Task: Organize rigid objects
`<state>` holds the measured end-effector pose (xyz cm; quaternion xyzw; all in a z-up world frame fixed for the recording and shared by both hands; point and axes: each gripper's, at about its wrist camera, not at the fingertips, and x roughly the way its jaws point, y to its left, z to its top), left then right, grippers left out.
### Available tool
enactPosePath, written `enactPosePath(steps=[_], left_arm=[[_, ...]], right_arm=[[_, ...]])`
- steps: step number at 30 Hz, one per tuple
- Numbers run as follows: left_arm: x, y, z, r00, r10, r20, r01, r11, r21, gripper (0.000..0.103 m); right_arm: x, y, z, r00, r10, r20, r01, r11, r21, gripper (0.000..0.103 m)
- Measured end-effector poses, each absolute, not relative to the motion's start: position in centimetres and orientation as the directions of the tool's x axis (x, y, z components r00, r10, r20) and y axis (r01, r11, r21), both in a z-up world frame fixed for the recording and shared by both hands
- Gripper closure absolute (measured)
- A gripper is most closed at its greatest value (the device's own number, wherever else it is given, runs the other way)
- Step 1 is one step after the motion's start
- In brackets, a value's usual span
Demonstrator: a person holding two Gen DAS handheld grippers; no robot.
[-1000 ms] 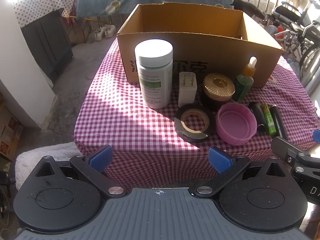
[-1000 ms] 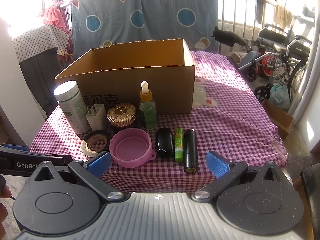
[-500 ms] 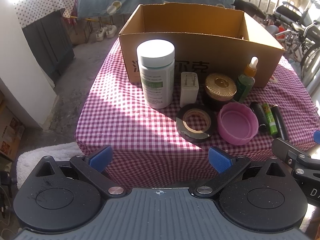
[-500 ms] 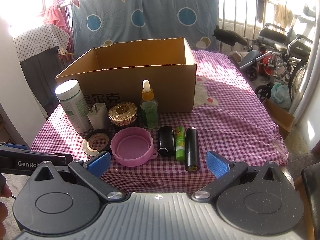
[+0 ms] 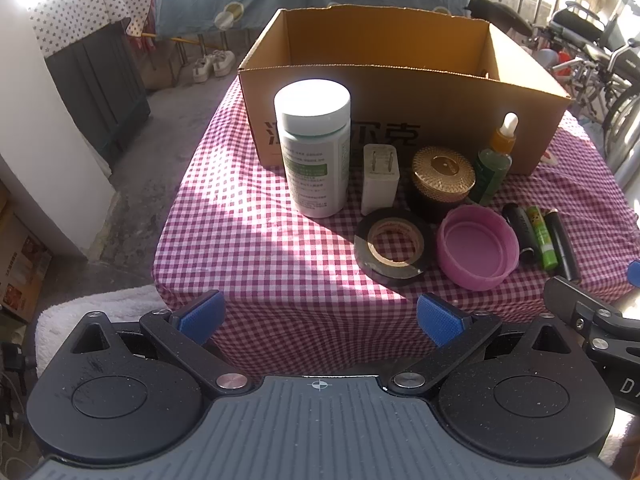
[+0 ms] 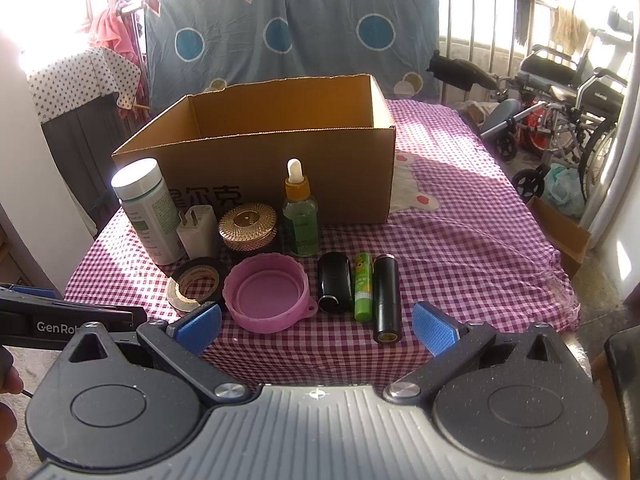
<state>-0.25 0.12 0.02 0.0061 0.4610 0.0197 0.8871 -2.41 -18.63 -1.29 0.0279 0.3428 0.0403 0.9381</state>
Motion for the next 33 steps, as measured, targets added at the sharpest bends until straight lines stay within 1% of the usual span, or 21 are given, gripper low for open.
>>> enactPosePath(steps=[12, 17, 23, 28, 33], left_arm=[[-0.1, -0.2, -0.1, 0.568, 0.035, -0.822, -0.021, 0.999, 0.029, 0.001], [0.2, -0.8, 0.2, 0.58, 0.013, -0.815, 0.018, 0.999, 0.028, 0.001], [0.7, -2.0, 0.8, 0.614, -0.059, -0.787, 0.105, 0.994, 0.008, 0.001], [1.3, -3.7, 1.1, 0.634, -0.098, -0.767, 0.189, 0.981, 0.031, 0.001], [1.8, -5.0, 1.0, 0.624, -0.184, -0.76, 0.261, 0.965, -0.02, 0.001]], right_arm=[[-2.3, -18.8, -1.2, 0.769, 0.085, -0.633, -0.05, 0.996, 0.073, 0.0], [-2.4, -19.7, -1.1, 0.785, 0.058, -0.617, -0.02, 0.997, 0.068, 0.0], [-2.2, -20.7, -1.0, 0.799, 0.03, -0.601, 0.019, 0.997, 0.075, 0.0], [-2.6, -22.5, -0.7, 0.834, 0.012, -0.552, 0.066, 0.99, 0.121, 0.0], [-2.9, -24.8, -0.6, 0.86, 0.003, -0.51, 0.098, 0.98, 0.171, 0.0]])
